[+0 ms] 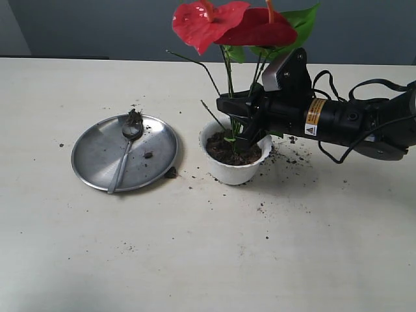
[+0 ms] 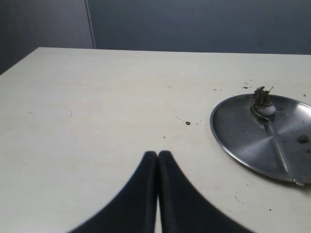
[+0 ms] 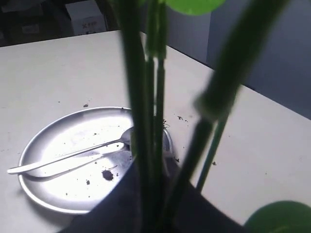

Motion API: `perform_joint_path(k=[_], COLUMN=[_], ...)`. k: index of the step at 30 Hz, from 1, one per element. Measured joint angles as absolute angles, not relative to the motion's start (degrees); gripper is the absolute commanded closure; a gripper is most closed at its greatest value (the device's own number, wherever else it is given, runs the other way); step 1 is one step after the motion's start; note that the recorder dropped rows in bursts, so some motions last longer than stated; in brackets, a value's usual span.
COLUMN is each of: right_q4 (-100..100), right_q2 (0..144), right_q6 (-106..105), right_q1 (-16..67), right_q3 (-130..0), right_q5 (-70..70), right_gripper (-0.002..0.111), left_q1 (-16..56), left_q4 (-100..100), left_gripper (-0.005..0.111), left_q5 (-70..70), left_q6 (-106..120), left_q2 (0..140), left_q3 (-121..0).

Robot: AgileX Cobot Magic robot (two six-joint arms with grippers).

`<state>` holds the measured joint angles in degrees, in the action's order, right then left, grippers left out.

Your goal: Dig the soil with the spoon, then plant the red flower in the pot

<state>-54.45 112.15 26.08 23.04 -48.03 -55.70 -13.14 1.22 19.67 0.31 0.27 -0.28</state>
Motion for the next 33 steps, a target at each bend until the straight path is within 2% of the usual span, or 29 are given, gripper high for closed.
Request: perform_joint_path(k=[29, 31, 33], right_q4=[-55.2, -55.3, -55.5], right_q2=[112.2, 112.2, 112.2], right_q6=[27.4, 27.4, 27.4], right_q1=[23.0, 23.0, 23.0], right_q3=[-48.0, -48.0, -48.0], right_q5=[-54.1, -54.1, -54.2], right_gripper=[0.109, 0.106, 0.098], left_q1=[-13.1, -13.1, -13.1], left_q4=[1.2, 1.2, 1.2], left_gripper=[0.106, 0.106, 0.106], left_q5=[19.7, 19.7, 19.7], left_q6=[0.3, 0.3, 0.3], left_q2=[0.3, 0.3, 0.3], left_q3=[-0.3, -0.3, -0.3])
